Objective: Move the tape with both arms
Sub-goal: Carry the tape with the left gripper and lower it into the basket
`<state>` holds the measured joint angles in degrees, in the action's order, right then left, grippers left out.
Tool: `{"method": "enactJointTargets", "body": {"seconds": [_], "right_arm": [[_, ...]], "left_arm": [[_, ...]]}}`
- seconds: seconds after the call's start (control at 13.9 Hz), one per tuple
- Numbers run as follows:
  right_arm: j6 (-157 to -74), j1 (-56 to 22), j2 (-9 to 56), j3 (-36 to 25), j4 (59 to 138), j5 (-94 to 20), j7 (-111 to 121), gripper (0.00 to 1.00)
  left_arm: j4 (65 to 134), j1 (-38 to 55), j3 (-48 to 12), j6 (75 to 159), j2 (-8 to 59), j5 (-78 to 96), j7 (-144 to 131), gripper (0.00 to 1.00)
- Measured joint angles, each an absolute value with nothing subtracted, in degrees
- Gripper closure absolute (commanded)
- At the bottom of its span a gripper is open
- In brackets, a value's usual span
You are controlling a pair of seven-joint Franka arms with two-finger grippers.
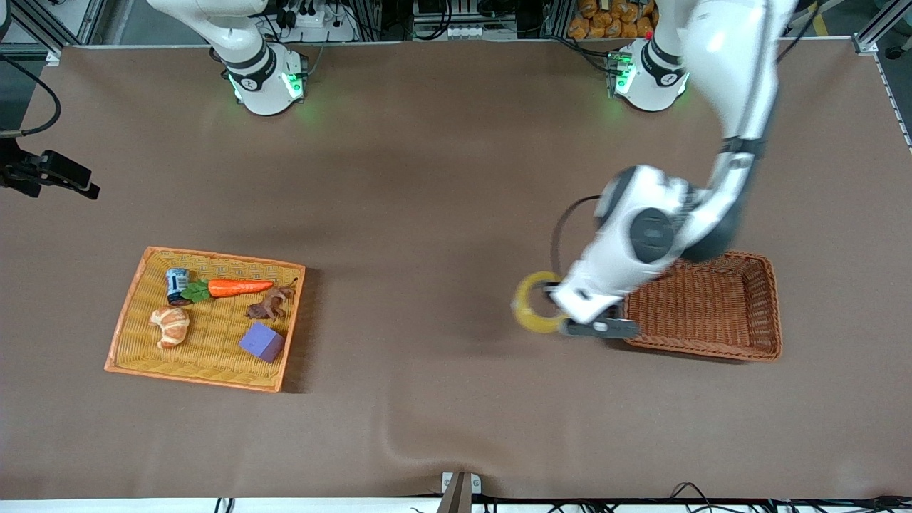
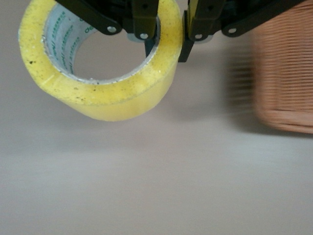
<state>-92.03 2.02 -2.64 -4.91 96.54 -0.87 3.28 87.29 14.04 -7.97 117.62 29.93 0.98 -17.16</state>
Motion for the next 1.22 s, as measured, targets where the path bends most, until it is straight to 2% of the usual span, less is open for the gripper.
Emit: {"method": "enactJointTargets", "body": {"seconds": [0.22, 0.36, 0.65, 0.72, 0.79, 0.86, 1.22], "right_arm": [[-92.04, 2.06, -2.59, -5.03, 96.73, -0.5, 3.27, 0.0], [-92.22, 2.09, -2.4, -5.11, 96.76, 0.2, 3.27, 0.0], [-92.3, 2.09, -2.39, -5.01, 95.99, 0.22, 3.05, 0.0], [-92.26, 2.09, -2.42, -4.98, 95.33, 0.22, 3.05, 0.0], [-91.98, 2.09, -2.44, -4.98, 94.76, 0.22, 3.05, 0.0], [-91.46, 2.09, -2.44, -5.0, 94.38, 0.22, 3.05, 0.0], [-90.07, 2.09, -1.86, -4.9, 94.21, 0.22, 3.06, 0.0]], "left_arm": [[92.75, 4.04, -8.15, 115.53, 25.78, 0.93, -7.95, 1.0], [96.13, -0.66, -8.21, 116.14, 25.5, 0.9, -3.47, 1.0], [104.05, -8.42, -8.27, 126.79, 27.0, 0.87, 9.05, 0.99], [105.02, -9.06, -8.3, 127.98, 27.69, 0.87, 9.95, 0.92], [105.37, -9.15, -8.32, 128.63, 28.41, 0.86, 10.11, 0.65], [105.29, -9.05, -8.5, 129.3, 28.96, 0.84, 10.11, 0.01], [100.47, -8.47, -9.34, 128.27, 27.64, 0.82, 10.03, 0.0]]}}
